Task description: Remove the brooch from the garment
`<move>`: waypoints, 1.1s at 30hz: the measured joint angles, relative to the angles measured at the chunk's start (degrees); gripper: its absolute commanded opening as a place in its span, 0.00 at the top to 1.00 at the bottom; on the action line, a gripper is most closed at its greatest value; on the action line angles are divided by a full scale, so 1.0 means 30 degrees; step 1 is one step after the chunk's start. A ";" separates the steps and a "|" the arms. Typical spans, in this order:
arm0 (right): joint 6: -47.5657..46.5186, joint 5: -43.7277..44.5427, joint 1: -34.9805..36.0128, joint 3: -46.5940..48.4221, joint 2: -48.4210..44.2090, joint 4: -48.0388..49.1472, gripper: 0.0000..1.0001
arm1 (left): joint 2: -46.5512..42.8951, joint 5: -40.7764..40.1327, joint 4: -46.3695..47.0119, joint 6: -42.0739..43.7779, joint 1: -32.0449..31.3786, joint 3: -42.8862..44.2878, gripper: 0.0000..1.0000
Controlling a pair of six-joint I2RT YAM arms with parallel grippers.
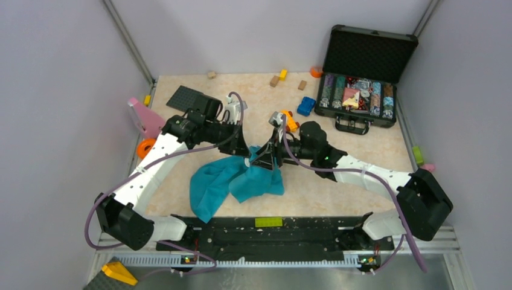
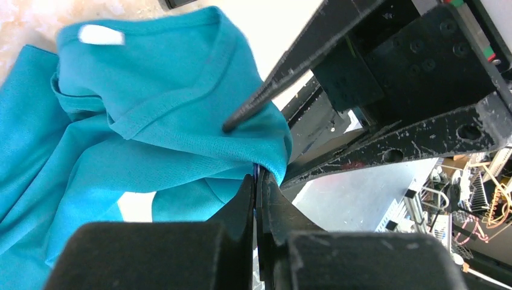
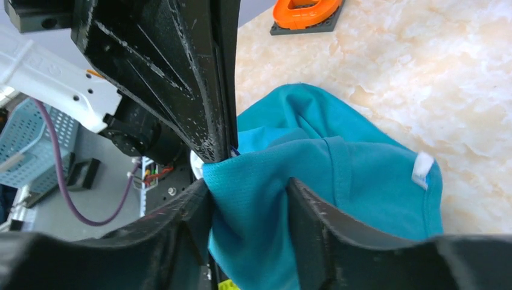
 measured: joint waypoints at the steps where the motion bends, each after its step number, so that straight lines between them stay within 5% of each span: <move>1: 0.0000 -0.0015 0.0022 0.0080 0.0007 -0.0153 0.63 | 0.0000 -0.0022 0.0000 0.0007 0.0007 0.0000 1.00; 4: -0.0029 0.0175 0.0109 0.0335 0.0007 -0.0663 0.68 | 0.0000 -0.0189 0.0007 0.0073 0.0080 0.0000 1.00; 8: -0.0357 0.0699 0.0146 0.0823 0.0000 -0.1763 0.62 | 0.0000 -0.0525 0.0007 0.0117 0.0102 0.0000 1.00; 11: -0.0539 0.0845 0.0146 0.0874 0.0000 -0.2033 0.70 | 0.0000 -0.0532 -0.0015 0.0219 0.0095 0.0000 1.00; 16: -0.0423 0.0291 0.0138 0.0823 0.0000 -0.1712 0.88 | 0.0000 -0.0321 -0.0007 0.0495 0.0211 0.0000 0.70; 21: -0.0160 0.0131 0.0138 0.0816 0.0007 -0.1158 0.95 | -0.0291 0.0364 0.0882 0.0131 0.0809 -0.0248 0.32; 25: 0.0372 0.0117 0.0080 0.0678 0.0007 -0.0568 0.99 | -0.1545 0.0386 0.2586 -0.0889 0.1392 -0.1450 0.24; 33: 0.2484 0.0379 -0.0357 0.0211 0.0109 0.0255 1.00 | -0.5166 -0.0066 0.6302 -0.1996 0.2652 -0.4546 0.22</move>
